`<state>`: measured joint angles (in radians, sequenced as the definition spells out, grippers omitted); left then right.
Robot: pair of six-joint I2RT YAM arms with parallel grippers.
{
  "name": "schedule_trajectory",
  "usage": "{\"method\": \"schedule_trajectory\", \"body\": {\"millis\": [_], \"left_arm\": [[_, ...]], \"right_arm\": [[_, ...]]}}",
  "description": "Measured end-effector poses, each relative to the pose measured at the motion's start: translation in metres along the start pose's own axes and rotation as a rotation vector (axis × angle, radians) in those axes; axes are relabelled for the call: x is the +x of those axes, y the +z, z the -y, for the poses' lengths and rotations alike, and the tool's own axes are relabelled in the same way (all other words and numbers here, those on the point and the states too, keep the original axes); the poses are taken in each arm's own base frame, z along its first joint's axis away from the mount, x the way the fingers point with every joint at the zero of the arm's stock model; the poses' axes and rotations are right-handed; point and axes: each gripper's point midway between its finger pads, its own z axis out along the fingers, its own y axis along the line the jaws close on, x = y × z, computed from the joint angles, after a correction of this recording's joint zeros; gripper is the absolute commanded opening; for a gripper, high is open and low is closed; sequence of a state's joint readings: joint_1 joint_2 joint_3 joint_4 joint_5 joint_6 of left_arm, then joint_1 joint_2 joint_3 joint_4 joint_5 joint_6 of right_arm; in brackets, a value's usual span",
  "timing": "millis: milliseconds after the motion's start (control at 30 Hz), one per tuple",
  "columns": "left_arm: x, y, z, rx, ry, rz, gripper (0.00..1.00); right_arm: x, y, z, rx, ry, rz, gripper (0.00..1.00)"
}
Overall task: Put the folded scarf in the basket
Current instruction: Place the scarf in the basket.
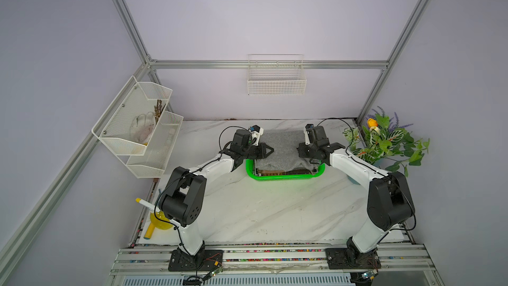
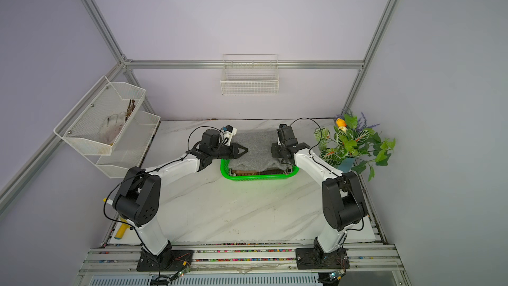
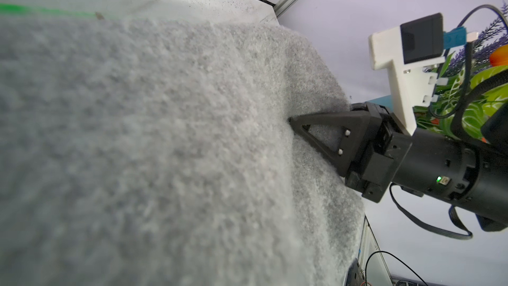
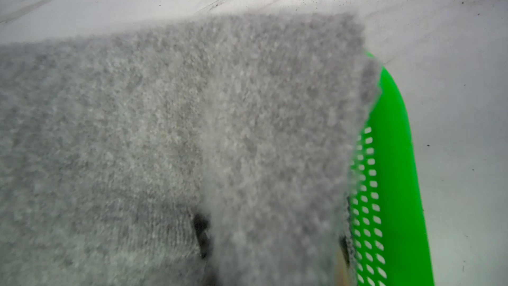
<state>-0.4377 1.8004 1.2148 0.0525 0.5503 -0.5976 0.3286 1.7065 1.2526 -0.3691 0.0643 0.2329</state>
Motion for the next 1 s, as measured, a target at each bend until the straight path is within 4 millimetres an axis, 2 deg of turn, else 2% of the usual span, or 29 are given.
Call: {"method": "schedule_trajectory", "body": {"millis": [67,233,333,400,533,667,900,1000], "left_arm": [[0.004,0.002,-0.005,-0.013,0.006,-0.009,0.13],[0.008,0.003,-0.017,-0.031,-0.006,-0.016,0.19],[0.009,0.003,-0.021,-0.036,-0.002,-0.018,0.29],[0.008,0.003,-0.021,-0.039,0.003,-0.017,0.31],[0.009,0.003,-0.022,-0.045,0.008,-0.018,0.40],[0.010,0.002,-0.023,-0.053,0.006,-0.020,0.43],[0.004,-0.006,-0.017,-0.061,0.012,-0.006,0.46],[0.004,-0.009,-0.016,-0.063,0.014,-0.001,0.50]], "right_arm": [[0.001,0.002,0.003,0.017,-0.005,-0.001,0.33],[-0.001,0.001,0.005,0.025,-0.012,0.006,0.42],[-0.004,-0.003,0.003,0.015,-0.012,0.012,0.46],[-0.007,-0.007,0.003,0.014,-0.013,0.019,0.47],[-0.009,-0.015,0.005,0.024,-0.015,0.025,0.50],[-0.013,-0.021,0.000,0.004,-0.027,0.025,0.55],[-0.034,-0.052,-0.002,0.004,-0.035,0.109,0.53],[-0.040,-0.060,0.000,0.013,-0.040,0.134,0.52]]}}
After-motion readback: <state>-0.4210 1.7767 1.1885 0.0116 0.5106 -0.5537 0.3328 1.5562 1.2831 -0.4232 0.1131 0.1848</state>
